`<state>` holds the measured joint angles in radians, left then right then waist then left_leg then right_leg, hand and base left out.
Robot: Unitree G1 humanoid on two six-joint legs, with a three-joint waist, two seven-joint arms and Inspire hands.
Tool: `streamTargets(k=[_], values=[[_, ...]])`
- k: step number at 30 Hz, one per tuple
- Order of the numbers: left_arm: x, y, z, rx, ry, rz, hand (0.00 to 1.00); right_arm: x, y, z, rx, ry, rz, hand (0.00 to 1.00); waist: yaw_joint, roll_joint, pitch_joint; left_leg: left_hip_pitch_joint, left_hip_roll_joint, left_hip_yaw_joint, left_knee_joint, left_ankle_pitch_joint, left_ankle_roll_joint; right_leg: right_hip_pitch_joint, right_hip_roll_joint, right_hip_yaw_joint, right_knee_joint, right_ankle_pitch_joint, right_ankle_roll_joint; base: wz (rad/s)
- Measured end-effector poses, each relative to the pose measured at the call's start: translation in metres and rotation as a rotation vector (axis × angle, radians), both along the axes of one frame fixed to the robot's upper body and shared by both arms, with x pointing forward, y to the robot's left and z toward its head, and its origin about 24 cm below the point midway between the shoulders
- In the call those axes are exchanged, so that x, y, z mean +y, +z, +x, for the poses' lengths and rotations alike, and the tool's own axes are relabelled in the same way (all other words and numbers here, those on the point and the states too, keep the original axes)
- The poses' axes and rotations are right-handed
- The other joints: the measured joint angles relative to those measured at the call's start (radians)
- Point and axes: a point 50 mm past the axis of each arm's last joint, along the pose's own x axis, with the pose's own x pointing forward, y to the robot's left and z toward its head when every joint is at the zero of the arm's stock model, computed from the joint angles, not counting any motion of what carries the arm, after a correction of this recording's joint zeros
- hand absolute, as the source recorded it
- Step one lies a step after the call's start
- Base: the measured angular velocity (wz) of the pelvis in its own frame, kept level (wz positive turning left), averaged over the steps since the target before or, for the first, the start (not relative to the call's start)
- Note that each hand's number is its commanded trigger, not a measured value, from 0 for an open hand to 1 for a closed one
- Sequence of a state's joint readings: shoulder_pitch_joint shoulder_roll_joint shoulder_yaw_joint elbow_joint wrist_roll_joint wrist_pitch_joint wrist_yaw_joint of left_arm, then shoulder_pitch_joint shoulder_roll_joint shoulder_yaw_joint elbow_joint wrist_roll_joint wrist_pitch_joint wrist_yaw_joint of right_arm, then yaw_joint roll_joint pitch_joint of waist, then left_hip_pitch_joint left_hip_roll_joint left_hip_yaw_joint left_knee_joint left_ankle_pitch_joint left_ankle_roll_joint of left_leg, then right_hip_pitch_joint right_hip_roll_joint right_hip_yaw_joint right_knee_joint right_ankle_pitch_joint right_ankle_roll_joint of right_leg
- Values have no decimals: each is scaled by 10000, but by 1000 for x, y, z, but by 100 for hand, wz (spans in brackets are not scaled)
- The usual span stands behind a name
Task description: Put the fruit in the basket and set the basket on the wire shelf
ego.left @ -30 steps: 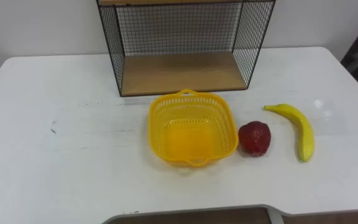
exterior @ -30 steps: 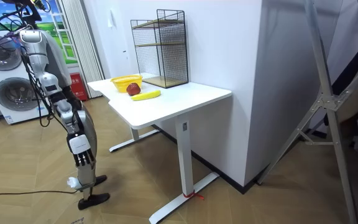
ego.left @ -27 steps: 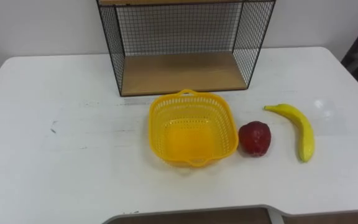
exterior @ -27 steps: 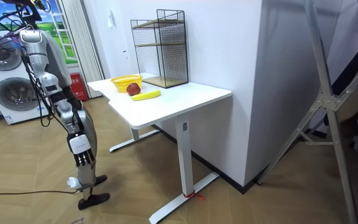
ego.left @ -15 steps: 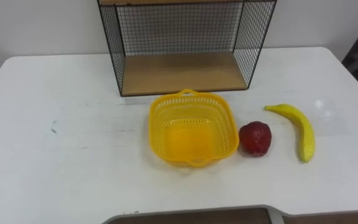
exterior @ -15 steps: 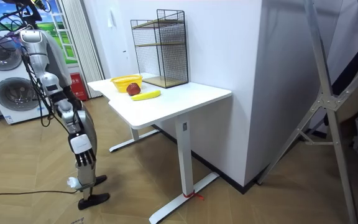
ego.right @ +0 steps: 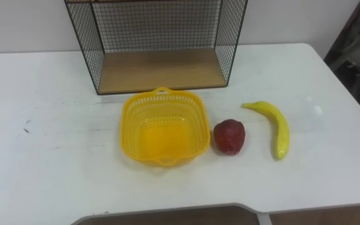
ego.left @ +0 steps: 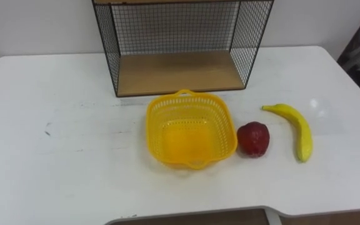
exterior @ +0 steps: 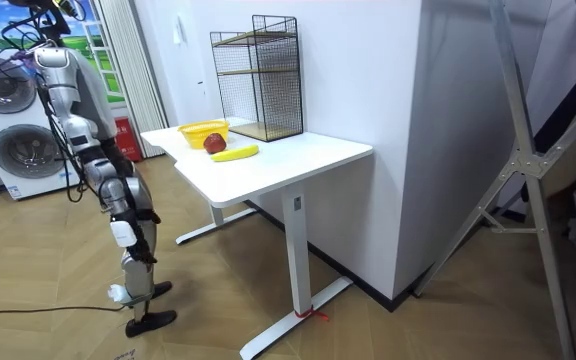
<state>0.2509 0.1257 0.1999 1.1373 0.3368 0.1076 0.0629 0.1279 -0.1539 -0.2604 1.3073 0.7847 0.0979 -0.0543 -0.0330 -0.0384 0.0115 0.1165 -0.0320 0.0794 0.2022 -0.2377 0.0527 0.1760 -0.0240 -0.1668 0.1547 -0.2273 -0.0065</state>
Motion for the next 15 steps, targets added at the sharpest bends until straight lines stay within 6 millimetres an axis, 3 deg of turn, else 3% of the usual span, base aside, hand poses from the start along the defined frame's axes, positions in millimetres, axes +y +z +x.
streamTargets(k=[3, 9, 13, 15], values=[[5, 2, -11, 40, 588, 322, 0, -9, 2, 0, -735, -3001, -283, 0, -167, -5, -39, 12, 1, -25, 7, 0, -1, 34, 5, -10, 3, 1, -1, 0], [12, 5, -13, -360, 1033, 714, 0, -26, 9, 7, -1521, -6625, -767, 0, -350, -16, -71, 5, 16, -5, 25, -1, -2, -16, 11, -10, 119, 5, -7, 0], [16, 7, -11, -431, 947, 823, 0, -44, 19, 25, -2149, -7679, -1259, 0, -521, 16, -55, -12, 23, 25, 31, -8, 8, -31, 10, 61, 263, 5, -7, -4], [17, 7, -9, -553, 837, 858, 0, -59, 32, 44, -2726, -7756, -1815, 0, -646, -18, -76, -37, 9, 19, 35, -2, 17, -118, -6, 80, 343, 5, -7, -4]])
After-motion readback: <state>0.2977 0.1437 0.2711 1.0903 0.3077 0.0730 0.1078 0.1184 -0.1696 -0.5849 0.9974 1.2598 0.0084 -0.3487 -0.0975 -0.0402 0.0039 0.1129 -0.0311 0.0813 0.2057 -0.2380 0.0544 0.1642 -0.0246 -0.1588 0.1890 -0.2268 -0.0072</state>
